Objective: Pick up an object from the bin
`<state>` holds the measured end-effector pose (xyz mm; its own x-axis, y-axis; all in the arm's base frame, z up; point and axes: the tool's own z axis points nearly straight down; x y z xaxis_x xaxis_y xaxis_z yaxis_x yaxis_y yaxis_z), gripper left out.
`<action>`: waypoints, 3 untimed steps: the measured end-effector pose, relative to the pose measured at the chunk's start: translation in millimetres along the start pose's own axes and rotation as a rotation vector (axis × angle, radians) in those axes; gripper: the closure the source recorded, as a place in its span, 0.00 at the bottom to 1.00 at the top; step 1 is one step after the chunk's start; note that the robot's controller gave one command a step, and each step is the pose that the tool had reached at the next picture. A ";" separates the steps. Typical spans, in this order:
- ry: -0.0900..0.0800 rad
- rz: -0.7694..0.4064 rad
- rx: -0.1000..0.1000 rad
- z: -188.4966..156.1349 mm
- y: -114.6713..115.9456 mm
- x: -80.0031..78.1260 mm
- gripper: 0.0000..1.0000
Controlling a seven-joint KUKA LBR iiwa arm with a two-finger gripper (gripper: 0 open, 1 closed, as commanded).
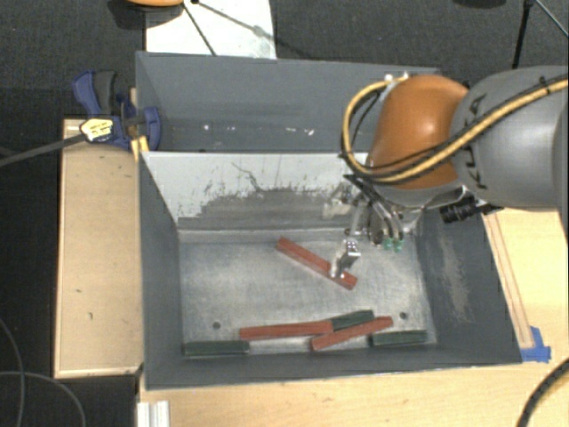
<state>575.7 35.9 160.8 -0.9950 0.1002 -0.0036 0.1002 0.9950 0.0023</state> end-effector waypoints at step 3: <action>-0.002 0.202 0.001 79.3 12.0 -3.5 1.00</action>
Offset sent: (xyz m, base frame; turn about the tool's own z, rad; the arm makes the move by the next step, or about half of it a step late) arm 0.0045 0.0130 -0.0908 0.2014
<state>580.7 47.7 81.6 -0.9547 0.2974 -0.0051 0.2974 0.9547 0.0020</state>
